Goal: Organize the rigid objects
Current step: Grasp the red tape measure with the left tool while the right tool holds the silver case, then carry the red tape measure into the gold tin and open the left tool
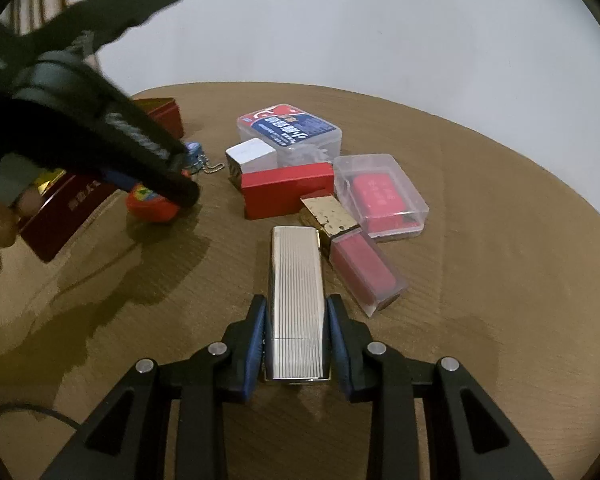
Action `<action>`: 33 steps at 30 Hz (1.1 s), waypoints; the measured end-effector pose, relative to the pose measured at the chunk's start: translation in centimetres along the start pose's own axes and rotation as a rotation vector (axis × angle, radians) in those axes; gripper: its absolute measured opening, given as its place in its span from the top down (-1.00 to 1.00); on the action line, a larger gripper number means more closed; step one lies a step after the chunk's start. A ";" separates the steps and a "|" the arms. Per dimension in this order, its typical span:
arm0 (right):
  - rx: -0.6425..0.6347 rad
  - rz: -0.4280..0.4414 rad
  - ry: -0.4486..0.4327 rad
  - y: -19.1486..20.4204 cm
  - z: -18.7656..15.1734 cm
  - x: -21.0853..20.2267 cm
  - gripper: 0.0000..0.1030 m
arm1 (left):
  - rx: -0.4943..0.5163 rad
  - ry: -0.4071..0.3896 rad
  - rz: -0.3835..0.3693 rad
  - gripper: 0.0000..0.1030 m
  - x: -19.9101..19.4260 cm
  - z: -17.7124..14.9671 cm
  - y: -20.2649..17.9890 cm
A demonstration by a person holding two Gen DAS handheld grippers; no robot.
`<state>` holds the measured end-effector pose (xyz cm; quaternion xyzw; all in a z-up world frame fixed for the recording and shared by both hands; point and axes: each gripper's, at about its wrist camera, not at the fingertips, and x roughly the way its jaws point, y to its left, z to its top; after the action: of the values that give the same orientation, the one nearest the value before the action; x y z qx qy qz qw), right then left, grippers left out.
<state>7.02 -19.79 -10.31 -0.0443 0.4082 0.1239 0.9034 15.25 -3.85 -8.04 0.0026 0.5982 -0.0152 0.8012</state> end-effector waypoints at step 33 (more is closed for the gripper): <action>-0.034 -0.046 -0.003 0.8 0.3 0.8 0.40 | -0.133 -0.112 0.159 0.15 -5.0 0.5 17.7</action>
<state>7.59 -18.79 -10.69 -0.0687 0.4035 0.1101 0.9057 14.77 13.93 -3.40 -0.0036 0.5501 0.0880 0.8305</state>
